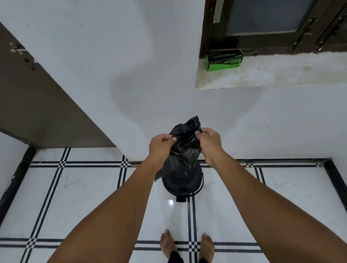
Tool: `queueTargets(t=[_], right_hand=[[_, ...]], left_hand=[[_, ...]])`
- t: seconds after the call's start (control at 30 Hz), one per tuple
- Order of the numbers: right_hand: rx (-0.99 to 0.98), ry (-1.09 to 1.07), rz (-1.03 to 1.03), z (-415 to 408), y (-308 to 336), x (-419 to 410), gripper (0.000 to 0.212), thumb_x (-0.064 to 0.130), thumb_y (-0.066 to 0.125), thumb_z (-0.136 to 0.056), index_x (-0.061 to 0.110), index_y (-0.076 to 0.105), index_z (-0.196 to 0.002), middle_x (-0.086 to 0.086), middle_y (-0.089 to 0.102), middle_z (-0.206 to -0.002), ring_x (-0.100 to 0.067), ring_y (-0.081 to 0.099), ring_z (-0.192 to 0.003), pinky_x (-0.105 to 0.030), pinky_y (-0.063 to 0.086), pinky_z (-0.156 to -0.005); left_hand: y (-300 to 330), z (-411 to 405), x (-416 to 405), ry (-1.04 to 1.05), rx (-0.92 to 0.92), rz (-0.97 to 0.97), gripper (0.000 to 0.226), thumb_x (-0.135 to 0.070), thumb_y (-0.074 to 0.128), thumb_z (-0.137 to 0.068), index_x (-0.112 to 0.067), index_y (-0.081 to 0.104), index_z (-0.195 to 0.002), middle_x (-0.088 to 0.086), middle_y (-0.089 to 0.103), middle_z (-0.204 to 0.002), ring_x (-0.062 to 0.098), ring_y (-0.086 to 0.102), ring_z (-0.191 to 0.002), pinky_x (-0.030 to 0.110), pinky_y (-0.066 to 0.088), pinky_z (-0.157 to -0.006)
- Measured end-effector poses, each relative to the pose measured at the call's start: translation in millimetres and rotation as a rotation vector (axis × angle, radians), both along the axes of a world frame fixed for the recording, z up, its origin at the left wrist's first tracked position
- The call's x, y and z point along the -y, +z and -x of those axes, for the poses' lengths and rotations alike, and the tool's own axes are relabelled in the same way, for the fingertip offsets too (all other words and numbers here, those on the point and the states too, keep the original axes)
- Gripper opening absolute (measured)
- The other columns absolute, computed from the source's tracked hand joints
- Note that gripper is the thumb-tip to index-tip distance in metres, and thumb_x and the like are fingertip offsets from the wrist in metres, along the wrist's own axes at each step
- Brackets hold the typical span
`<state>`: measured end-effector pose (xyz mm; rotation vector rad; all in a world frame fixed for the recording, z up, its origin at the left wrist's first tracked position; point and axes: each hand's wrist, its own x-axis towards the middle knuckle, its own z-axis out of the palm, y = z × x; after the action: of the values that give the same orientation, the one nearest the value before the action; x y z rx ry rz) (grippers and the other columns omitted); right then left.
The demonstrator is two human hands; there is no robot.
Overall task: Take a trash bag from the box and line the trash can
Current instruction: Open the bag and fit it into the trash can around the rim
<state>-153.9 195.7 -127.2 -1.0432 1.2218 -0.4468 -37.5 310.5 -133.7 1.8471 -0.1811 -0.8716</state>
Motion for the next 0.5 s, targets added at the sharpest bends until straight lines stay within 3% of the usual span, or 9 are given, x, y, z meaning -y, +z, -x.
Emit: queueTargets(t=[0.1,0.2,0.3,0.4,0.5], right_hand=[[-0.029,-0.117,0.007,8,-5,3,0.011,0.018,0.057,-0.103,0.019,0.067,-0.101,-0.011,0.073,-0.11,-0.025,0.071,-0.096,-0.048,0.063,-0.088],[-0.007,-0.201,-0.017,17,-6,6,0.018,0.013,0.049,-0.106,0.016,0.065,-0.099,-0.008,0.068,-0.105,-0.019,0.066,-0.087,-0.041,0.064,-0.078],[0.046,-0.193,-0.062,21,-5,5,0.016,0.009,0.049,-0.106,0.016,0.063,-0.103,-0.006,0.068,-0.1,-0.016,0.066,-0.082,-0.034,0.061,-0.069],[0.07,-0.22,-0.104,22,-2,4,0.021,0.003,0.05,-0.104,0.018,0.063,-0.111,-0.009,0.071,-0.104,-0.02,0.069,-0.083,-0.039,0.063,-0.076],[0.014,-0.327,-0.064,23,1,7,0.023,0.005,0.052,-0.103,0.023,0.062,-0.112,-0.008,0.07,-0.107,-0.022,0.07,-0.09,-0.043,0.064,-0.085]], left_hand=[[-13,-11,-10,0.294,-0.185,0.006,0.011,-0.01,0.06,-0.098,-0.011,0.072,-0.097,0.015,0.074,-0.108,0.033,0.073,-0.1,0.041,0.065,-0.075],[-19,-16,-17,0.414,-0.334,0.072,0.02,-0.003,0.053,-0.099,-0.003,0.067,-0.112,0.017,0.073,-0.107,0.028,0.073,-0.09,0.034,0.065,-0.062],[-22,-16,-18,0.414,-0.424,0.117,0.028,0.001,0.049,-0.095,-0.001,0.068,-0.115,0.02,0.074,-0.108,0.029,0.072,-0.088,0.041,0.064,-0.072],[-24,-17,-14,0.439,-0.446,0.134,0.046,0.009,0.04,-0.085,-0.006,0.064,-0.122,0.023,0.07,-0.118,0.036,0.072,-0.098,0.051,0.063,-0.079],[-16,-16,-15,0.47,-0.44,0.125,0.04,0.0,0.044,-0.088,-0.01,0.066,-0.119,0.017,0.071,-0.113,0.034,0.071,-0.091,0.046,0.063,-0.079]])
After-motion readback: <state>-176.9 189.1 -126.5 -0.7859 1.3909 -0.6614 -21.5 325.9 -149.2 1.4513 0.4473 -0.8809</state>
